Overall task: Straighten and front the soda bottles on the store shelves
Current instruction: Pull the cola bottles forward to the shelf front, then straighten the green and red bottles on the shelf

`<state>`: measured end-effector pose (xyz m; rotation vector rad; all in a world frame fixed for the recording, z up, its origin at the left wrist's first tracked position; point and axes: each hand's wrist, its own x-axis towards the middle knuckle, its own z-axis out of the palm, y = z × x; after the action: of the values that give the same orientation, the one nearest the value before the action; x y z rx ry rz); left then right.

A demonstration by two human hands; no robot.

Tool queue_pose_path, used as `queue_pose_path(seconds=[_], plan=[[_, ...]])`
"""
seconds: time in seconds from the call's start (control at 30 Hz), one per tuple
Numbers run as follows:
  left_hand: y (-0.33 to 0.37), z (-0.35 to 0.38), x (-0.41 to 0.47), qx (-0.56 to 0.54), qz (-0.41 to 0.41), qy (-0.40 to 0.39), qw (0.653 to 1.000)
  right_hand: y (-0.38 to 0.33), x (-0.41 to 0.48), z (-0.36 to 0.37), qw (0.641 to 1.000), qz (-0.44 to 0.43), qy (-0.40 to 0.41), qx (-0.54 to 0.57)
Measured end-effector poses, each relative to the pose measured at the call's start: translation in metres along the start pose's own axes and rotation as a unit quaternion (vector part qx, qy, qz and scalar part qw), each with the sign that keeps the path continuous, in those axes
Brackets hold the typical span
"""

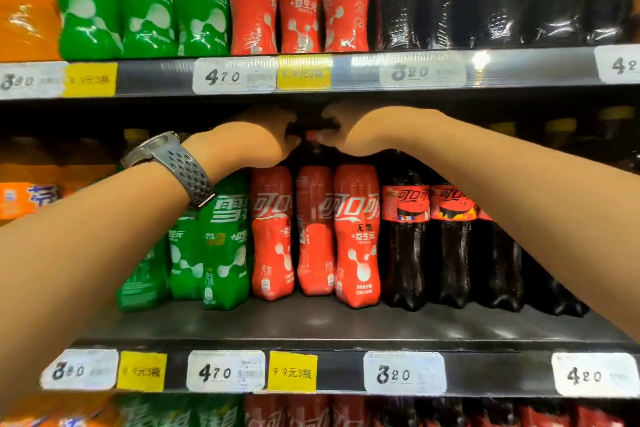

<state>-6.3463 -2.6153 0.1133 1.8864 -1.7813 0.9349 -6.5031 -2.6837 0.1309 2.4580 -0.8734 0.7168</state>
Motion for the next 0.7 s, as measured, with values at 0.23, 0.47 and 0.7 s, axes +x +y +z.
queue_pose_path(seconds=[0.23, 0.47, 0.7], plan=[[-0.022, -0.002, -0.008, -0.015, -0.010, -0.006, 1.000, -0.021, 0.012, 0.006, 0.996, 0.023, -0.052, -0.065], [-0.023, 0.000, 0.000, -0.014, -0.008, -0.025, 1.000, -0.028, 0.016, -0.003, 0.998, 0.035, -0.054, -0.021], [-0.023, -0.006, -0.005, -0.015, -0.003, -0.039, 0.999, -0.022, 0.014, 0.008, 0.999, 0.046, -0.005, -0.011]])
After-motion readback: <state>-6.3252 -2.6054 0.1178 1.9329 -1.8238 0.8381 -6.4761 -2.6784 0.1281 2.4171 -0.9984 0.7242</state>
